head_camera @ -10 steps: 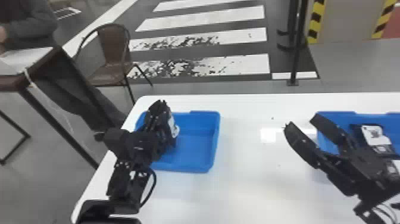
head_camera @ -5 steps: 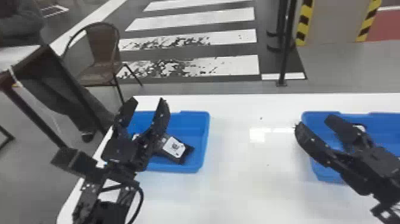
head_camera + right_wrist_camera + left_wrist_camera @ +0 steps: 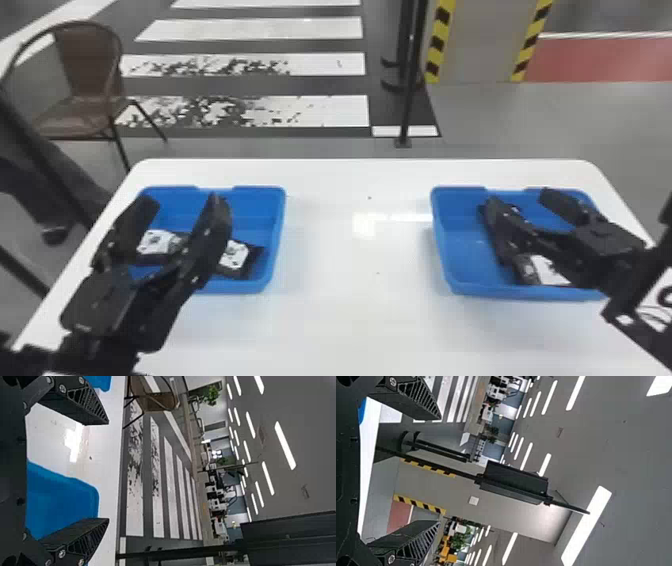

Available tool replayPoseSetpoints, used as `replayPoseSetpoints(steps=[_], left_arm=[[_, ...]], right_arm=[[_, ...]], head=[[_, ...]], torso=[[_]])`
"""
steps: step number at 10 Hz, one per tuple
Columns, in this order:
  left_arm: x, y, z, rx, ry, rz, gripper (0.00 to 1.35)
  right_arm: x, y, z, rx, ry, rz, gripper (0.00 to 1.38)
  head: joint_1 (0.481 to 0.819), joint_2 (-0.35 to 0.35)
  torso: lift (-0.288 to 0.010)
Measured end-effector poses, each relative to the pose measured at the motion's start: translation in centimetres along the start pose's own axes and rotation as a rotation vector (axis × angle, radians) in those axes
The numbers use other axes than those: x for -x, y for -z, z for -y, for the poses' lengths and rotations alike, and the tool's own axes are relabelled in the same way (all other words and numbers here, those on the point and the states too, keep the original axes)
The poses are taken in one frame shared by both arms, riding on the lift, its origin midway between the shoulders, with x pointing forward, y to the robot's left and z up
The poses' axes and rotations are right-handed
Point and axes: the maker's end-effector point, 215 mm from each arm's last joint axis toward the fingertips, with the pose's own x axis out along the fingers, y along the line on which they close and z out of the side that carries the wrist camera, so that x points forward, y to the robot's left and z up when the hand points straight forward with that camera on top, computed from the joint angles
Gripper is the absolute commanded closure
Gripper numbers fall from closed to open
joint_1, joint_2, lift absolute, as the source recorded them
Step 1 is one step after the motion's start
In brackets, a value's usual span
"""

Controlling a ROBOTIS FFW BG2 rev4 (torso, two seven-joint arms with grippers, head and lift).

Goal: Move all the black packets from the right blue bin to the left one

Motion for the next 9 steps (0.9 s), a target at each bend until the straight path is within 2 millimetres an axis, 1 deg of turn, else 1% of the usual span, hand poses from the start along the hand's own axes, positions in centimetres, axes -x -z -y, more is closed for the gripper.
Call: replayPoseSetpoints(steps=[2,4,5,7,8,9], left_arm=[[0.4,1.2,1.3,0.057,0.02,-0.037,0.09],[0.5,1.7,1.5,0.063,0.024,-0.05,0.1],[0.6,1.9,1.4,0.062,0.021,-0.058,0.1],[0.7,2.4,1.3,0.064,0.018,-0.075,0.1],[0.7,2.5,1.3,0.065,0.022,-0.08,0.1],[0.7,2.5,1.3,0.063,0.024,-0.081,0.1]], right_arm=[[-0.3,0.9,6.2,0.025,0.129,-0.065,0.16],[-0.5,1.6,10.6,0.031,0.226,-0.129,0.16],[-0.7,2.1,12.4,0.024,0.256,-0.16,0.16],[-1.2,4.3,14.9,-0.013,0.295,-0.258,0.16],[-2.0,5.6,15.3,-0.037,0.294,-0.302,0.16],[-3.1,6.7,15.1,-0.053,0.279,-0.336,0.16]], head=[[0.695,-0.103],[0.695,-0.159],[0.695,-0.175],[0.695,-0.193],[0.695,-0.197],[0.695,-0.187]], torso=[[-0.14],[-0.14],[-0.14],[-0.14],[-0.14],[-0.14]])
